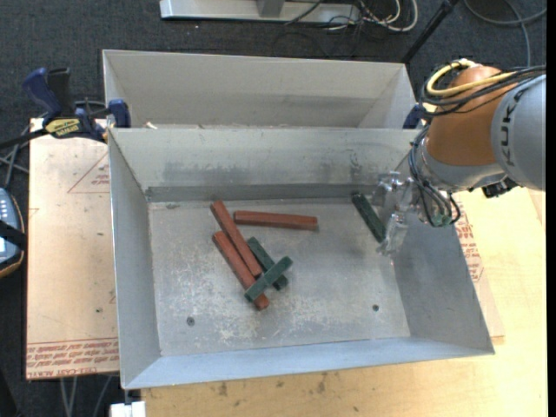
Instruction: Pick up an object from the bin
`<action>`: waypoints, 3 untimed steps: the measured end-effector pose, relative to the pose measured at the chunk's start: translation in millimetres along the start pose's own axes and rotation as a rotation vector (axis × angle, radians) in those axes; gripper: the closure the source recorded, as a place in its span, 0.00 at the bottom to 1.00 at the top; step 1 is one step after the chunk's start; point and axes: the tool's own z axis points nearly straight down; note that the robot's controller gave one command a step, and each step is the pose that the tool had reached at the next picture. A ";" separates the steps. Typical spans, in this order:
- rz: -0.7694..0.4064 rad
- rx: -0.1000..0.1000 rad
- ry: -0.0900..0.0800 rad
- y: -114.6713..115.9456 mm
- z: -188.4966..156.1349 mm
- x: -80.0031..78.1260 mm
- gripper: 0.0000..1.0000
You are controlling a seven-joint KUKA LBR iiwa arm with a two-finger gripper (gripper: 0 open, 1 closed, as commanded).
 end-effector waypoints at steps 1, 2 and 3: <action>0.069 -0.001 0.009 3.7 44.1 -4.7 0.00; 0.210 0.000 0.009 0.7 43.3 -12.5 0.00; 0.219 -0.001 0.009 -11.6 43.7 -26.4 0.00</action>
Offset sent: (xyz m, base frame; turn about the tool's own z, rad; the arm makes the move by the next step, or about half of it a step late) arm 0.0121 -0.0019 -0.0437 0.2182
